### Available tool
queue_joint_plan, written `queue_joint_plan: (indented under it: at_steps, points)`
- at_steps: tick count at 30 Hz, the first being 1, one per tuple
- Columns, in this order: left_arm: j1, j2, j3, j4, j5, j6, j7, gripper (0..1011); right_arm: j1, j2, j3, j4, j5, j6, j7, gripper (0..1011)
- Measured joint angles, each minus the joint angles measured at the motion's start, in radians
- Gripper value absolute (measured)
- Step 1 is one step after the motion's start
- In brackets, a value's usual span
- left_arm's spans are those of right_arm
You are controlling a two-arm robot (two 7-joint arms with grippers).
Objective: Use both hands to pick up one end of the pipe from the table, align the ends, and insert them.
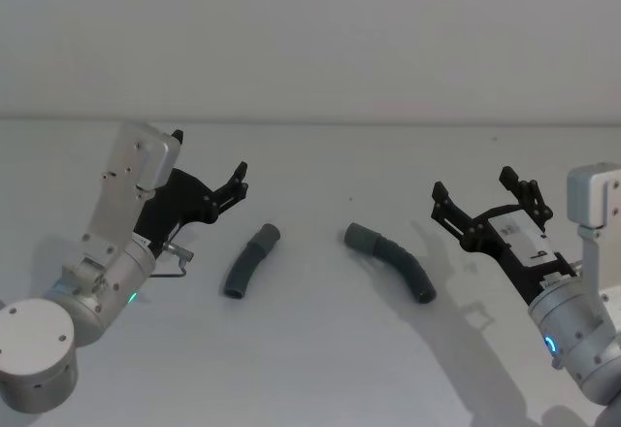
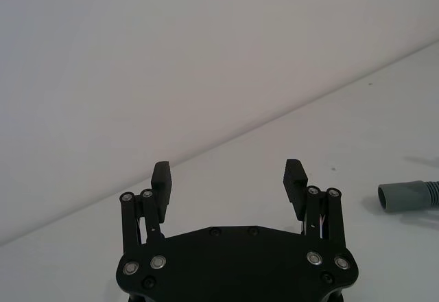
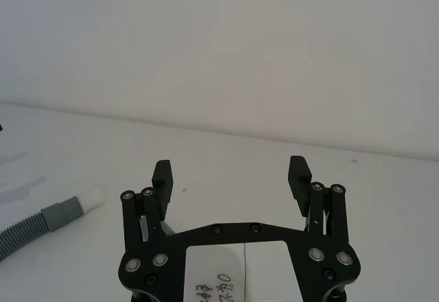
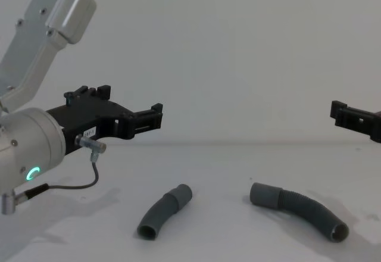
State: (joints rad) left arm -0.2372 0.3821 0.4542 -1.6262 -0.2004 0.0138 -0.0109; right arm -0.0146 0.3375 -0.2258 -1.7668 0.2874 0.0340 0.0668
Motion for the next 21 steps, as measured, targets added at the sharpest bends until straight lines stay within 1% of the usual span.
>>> queue_joint_plan:
  at_steps: [21]
  points:
    - [0.000,0.000,0.000,0.000,0.000,0.000,0.000,1003,0.000,0.000,0.000,0.000,0.000,0.000,0.000,1001]
